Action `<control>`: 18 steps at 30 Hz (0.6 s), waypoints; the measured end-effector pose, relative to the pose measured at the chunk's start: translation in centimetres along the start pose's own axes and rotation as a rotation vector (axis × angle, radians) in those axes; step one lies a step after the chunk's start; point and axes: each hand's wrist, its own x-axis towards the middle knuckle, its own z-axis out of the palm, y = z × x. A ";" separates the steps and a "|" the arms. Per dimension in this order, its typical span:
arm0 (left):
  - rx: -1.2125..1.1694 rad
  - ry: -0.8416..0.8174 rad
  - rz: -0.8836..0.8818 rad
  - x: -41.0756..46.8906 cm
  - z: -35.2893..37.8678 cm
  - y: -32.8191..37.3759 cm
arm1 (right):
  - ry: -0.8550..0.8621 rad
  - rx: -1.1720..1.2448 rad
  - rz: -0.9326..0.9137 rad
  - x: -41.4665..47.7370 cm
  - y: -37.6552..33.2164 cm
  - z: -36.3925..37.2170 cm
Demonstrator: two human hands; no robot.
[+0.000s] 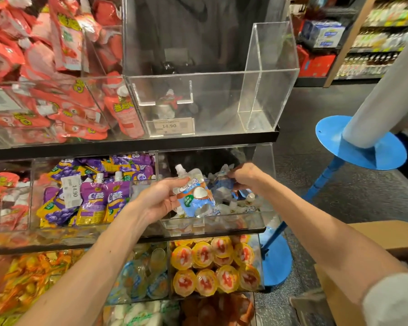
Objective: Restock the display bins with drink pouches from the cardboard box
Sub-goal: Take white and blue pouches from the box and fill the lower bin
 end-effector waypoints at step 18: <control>0.038 0.087 -0.075 1.9 3.0 0.0 | 0.103 -0.271 -0.150 8.3 2.7 1.7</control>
